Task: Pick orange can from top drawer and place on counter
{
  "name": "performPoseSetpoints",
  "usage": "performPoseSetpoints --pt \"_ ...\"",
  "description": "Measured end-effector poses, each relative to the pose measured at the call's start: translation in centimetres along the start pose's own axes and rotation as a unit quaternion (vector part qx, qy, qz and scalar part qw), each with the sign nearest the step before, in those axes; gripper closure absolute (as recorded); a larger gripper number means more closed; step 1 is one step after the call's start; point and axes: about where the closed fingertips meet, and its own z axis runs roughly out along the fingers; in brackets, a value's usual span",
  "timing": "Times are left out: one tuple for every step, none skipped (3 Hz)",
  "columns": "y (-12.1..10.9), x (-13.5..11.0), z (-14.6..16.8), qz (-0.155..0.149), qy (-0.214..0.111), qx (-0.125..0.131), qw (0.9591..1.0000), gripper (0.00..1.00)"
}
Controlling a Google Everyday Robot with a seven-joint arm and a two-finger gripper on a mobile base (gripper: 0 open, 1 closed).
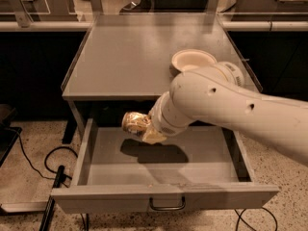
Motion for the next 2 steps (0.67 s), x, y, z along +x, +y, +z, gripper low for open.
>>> performPoseSetpoints --pt "-4.1 -2.9 -2.2 -0.024 0.002 0.017 0.9996 1.0" --pt "-7.6 -6.9 -5.1 -0.055 -0.003 0.034 0.9979 1.0"
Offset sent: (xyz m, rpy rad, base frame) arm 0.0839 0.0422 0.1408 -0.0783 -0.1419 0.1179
